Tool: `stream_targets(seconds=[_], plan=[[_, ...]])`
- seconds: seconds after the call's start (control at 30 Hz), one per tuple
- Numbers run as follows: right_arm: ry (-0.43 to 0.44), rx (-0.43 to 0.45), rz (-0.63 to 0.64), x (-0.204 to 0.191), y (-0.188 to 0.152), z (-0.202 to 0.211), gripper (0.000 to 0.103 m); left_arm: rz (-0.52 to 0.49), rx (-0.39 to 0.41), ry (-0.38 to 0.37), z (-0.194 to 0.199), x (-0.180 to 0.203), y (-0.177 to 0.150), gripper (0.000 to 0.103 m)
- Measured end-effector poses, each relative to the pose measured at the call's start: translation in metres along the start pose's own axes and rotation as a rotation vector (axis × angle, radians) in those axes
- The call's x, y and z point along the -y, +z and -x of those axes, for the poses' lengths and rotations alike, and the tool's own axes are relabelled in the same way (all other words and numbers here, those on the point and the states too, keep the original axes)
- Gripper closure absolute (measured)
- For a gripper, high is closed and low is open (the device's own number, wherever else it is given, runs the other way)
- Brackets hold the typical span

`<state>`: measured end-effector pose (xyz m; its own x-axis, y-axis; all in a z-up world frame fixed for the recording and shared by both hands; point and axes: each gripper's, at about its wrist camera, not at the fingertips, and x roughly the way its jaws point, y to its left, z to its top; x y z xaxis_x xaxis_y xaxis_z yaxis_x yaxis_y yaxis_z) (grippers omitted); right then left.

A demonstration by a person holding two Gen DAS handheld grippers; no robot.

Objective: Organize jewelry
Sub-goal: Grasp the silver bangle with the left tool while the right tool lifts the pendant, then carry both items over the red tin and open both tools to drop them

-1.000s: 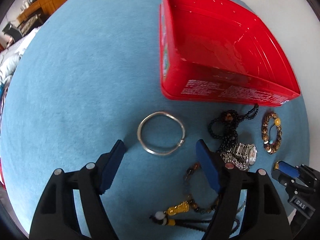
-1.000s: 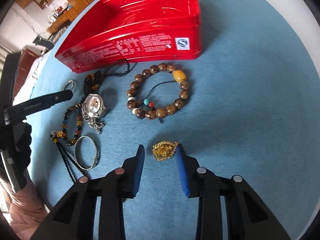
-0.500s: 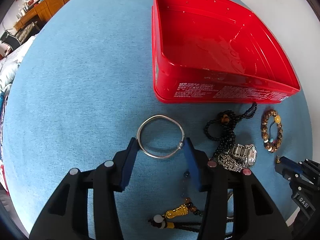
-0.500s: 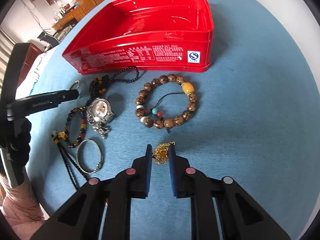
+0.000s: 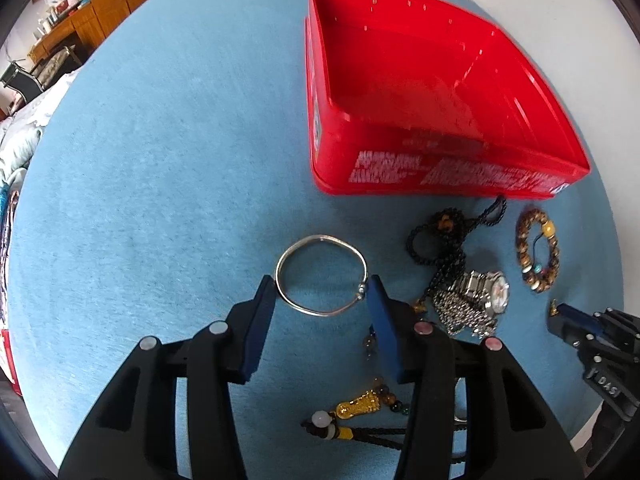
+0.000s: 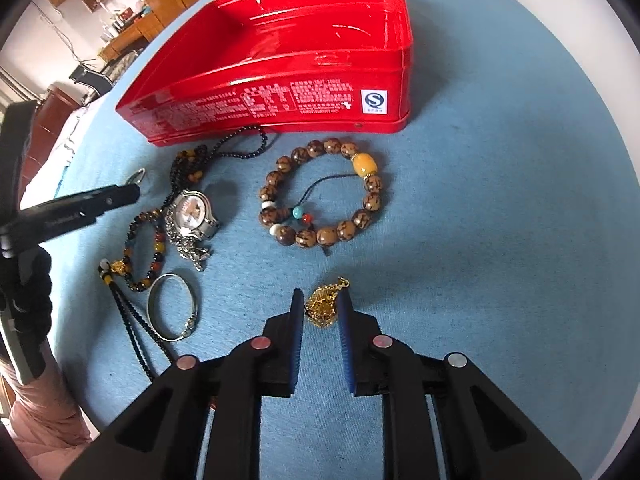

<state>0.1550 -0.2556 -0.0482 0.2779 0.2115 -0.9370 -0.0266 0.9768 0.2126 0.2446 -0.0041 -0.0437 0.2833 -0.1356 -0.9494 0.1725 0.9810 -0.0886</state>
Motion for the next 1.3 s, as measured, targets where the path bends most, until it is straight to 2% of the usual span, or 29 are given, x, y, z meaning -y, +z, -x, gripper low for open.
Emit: stream_targets(seconds=[0.07, 0.23, 0.37, 0.43, 0.53, 0.7, 0.8, 0.83, 0.87, 1.1, 1.3], plan=[[-0.005, -0.012, -0.009, 0.002, -0.001, -0.002, 0.079, -0.012, 0.001, 0.014, -0.003, 0.003, 0.001, 0.057], [-0.012, -0.011, -0.011, 0.002, -0.002, -0.005, 0.079, -0.015, 0.001, 0.033, -0.005, 0.013, 0.004, 0.055], [-0.022, -0.007, -0.002, 0.001, 0.000, -0.008, 0.079, -0.013, 0.002, 0.039, -0.015, 0.023, 0.017, 0.046], [-0.025, -0.001, 0.003, 0.001, 0.001, -0.008, 0.082, -0.020, 0.006, 0.052, -0.021, 0.025, 0.024, 0.047], [-0.026, 0.013, 0.009, -0.001, -0.001, -0.009, 0.082, -0.028, 0.022, 0.077, -0.029, 0.039, 0.032, 0.055], [0.008, 0.019, 0.009, -0.004, -0.003, -0.003, 0.082, -0.012, 0.040, 0.051, -0.026, 0.038, 0.034, 0.055], [0.020, 0.037, 0.008, -0.003, -0.003, 0.004, 0.083, 0.001, 0.074, 0.030, -0.013, 0.030, 0.020, 0.056], [0.028, 0.044, 0.006, -0.002, -0.002, 0.008, 0.083, 0.001, 0.089, 0.029, -0.008, 0.030, 0.019, 0.056], [0.039, 0.052, 0.005, -0.002, -0.001, 0.013, 0.087, 0.001, 0.103, 0.026, -0.002, 0.029, 0.018, 0.056], [0.073, 0.124, 0.008, -0.002, 0.007, 0.040, 0.088, -0.022, 0.232, -0.007, 0.046, 0.041, 0.018, 0.055], [0.100, 0.164, -0.001, 0.003, 0.019, 0.054, 0.088, -0.045, 0.271, -0.026, 0.065, 0.044, 0.025, 0.055]])
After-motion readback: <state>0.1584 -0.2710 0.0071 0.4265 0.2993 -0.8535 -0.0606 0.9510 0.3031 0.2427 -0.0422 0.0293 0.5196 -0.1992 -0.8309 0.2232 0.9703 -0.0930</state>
